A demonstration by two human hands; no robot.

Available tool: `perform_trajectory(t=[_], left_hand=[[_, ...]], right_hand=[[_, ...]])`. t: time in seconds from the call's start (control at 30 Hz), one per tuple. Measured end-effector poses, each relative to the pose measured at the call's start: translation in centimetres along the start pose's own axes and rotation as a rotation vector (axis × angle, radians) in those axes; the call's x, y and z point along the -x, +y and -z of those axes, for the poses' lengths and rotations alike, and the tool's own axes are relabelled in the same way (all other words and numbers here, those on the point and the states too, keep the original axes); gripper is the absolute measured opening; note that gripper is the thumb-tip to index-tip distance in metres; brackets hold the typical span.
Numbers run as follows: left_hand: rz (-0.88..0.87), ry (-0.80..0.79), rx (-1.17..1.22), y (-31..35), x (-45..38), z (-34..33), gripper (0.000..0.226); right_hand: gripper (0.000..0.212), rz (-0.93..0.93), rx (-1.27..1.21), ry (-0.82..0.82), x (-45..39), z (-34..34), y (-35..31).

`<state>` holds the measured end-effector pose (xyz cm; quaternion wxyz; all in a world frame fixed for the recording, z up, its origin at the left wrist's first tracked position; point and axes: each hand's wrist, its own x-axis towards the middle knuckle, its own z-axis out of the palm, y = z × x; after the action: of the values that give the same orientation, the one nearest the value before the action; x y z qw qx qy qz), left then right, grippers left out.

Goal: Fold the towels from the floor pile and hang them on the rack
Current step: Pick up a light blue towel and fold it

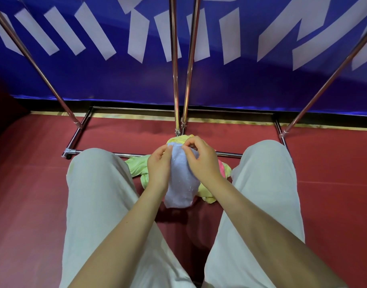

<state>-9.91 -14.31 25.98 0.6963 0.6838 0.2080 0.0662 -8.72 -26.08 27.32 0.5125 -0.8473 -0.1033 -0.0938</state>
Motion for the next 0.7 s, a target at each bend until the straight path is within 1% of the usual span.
perform_trajectory(t=[0.13, 0.3, 0.37, 0.43, 0.5, 0.53, 0.6, 0.7], left_hand=[[-0.039, -0.04, -0.063, 0.1, 0.1, -0.1, 0.024], [0.01, -0.09, -0.09, -0.1, -0.3, 0.0, 0.028], [0.003, -0.099, -0.084, 0.2, 0.0, 0.0, 0.035], [-0.044, -0.131, -0.102, 0.5, 0.3, 0.1, 0.04], [-0.092, -0.181, -0.147, 0.5, 0.3, 0.3, 0.039], [-0.101, -0.182, -0.159, 0.5, 0.1, 0.4, 0.036], [-0.102, -0.13, -0.165, 0.5, -0.4, 0.6, 0.03], [-0.105, -0.058, -0.105, 1.0, -0.8, 1.1, 0.028]], right_hand=[[0.008, -0.005, -0.015, 0.03, 0.0, -0.3, 0.1], [0.011, -0.025, -0.038, 0.047, -0.2, -0.8, 0.4], [0.011, -0.041, -0.058, 0.056, -0.2, -0.9, 0.5], [0.01, -0.052, -0.073, 0.061, -0.3, -1.0, 0.6], [0.01, -0.064, -0.08, 0.048, -0.3, -1.0, 0.5], [0.011, -0.069, -0.082, 0.035, -0.3, -1.0, 0.5], [0.012, -0.081, -0.104, 0.0, -0.3, -1.0, 0.5], [0.01, -0.148, -0.146, -0.089, -0.2, -0.8, 0.8]])
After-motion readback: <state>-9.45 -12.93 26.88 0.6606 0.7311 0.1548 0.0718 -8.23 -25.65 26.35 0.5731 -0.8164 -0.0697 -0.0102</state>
